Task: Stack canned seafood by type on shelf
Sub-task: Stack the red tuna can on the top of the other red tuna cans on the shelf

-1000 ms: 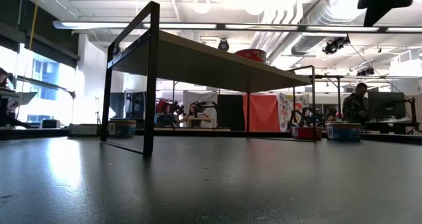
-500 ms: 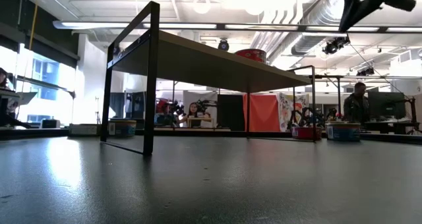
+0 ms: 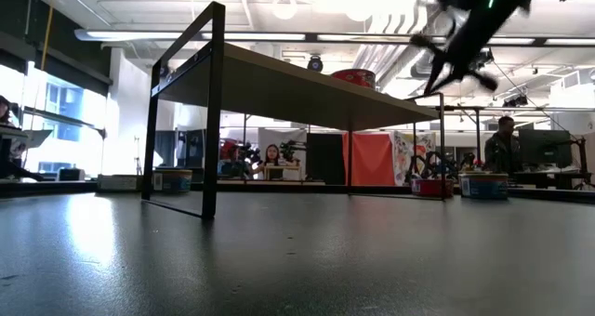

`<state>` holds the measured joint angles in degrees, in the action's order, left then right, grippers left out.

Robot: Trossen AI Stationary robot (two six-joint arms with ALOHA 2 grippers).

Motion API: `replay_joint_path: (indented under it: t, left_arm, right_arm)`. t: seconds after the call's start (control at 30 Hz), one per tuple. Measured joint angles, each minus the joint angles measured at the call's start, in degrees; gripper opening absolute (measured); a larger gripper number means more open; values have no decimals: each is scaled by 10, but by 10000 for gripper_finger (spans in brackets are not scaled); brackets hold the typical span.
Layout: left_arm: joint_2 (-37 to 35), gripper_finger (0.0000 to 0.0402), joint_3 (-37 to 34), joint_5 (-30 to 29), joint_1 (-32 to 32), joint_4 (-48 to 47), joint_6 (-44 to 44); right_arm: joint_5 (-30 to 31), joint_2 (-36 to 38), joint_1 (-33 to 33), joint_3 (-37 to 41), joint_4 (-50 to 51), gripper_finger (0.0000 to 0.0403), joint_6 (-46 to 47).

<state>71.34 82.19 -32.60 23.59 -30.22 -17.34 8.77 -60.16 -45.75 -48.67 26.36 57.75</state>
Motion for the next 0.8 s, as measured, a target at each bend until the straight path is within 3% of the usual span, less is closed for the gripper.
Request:
replay_joint_path:
  t: [0.13, 0.23, 0.53, 0.8]
  left_arm:
    - [0, 0, 0, 0, 0, 0, 0]
    - [0, 0, 0, -1, 0, 0, 0]
    - [0, 0, 0, -27, 0, 0, -1]
    - [0, 0, 0, -28, 0, 0, 10]
  right_arm:
    - [-68, -54, -110, 36, -93, 0, 0]
    - [-96, -110, -149, 40, -116, 0, -13]
    - [-136, -262, -158, -7, -76, 0, -82]
    - [-120, -312, -153, -33, -21, 0, -96]
